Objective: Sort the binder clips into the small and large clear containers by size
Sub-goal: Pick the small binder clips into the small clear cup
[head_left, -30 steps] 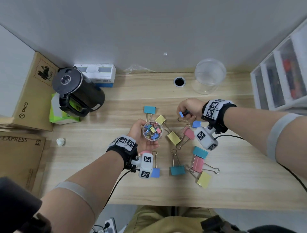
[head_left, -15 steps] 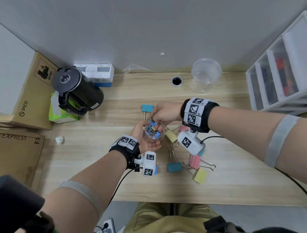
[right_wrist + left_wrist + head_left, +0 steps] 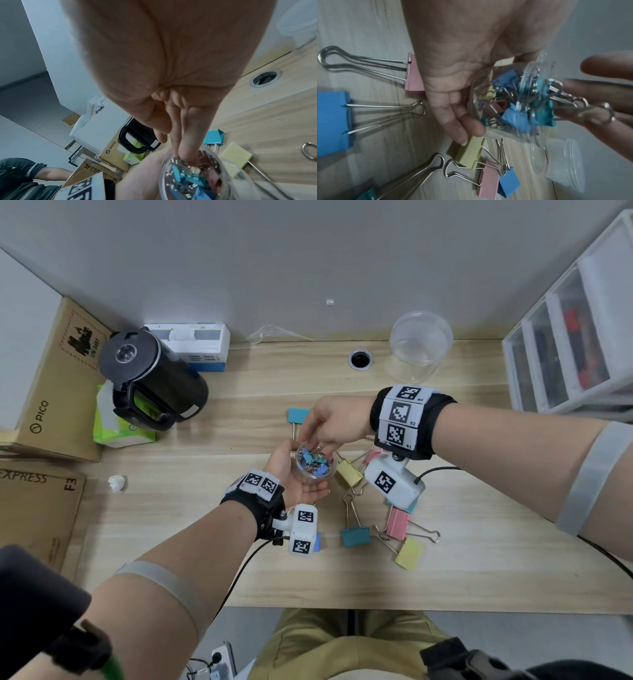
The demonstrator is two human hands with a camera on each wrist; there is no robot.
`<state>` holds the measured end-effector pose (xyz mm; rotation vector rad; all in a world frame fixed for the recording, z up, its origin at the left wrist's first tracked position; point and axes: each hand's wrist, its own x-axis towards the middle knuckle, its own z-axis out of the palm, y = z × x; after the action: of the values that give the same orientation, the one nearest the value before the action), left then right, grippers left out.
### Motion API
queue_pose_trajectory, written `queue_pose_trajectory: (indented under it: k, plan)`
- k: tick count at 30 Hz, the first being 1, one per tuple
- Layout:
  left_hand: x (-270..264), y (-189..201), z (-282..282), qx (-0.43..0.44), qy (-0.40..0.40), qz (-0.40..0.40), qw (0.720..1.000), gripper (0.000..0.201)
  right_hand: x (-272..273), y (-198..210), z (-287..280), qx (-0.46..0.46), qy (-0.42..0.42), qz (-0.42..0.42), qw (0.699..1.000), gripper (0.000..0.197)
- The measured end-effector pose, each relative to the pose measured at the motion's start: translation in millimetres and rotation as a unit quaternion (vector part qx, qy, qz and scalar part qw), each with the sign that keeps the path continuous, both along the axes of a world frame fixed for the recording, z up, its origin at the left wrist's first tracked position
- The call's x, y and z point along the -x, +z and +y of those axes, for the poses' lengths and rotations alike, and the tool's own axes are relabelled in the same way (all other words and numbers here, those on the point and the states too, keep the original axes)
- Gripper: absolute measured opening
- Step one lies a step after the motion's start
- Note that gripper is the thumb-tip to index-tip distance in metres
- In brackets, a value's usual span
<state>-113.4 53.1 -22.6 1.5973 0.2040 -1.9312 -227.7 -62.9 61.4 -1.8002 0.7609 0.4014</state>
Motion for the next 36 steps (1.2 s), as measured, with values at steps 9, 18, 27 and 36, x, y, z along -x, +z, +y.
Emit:
queue_pose_trajectory:
  k: [9,18,27,36]
  plan:
    - [-5,4,-1,0.025,0.032,-0.006,0.999,0.054,14,-7,-3,-0.018,-0.072,-0.091,0.993,0.033]
    - [-3,5,2,0.045,0.045,0.024,0.998,0.061,18,-11,5,0.002,-0.057,-0.139,0.989,0.029]
    - [-13,2,7,0.053,0.063,0.038,0.996,0.053,37,-52,-34,0.082,-0.244,-0.047,0.965,0.018]
    - [-31,-2,18,0.067,0.100,0.085,0.989,0.058,74,-103,-43,0.217,-0.187,0.113,0.952,0.019]
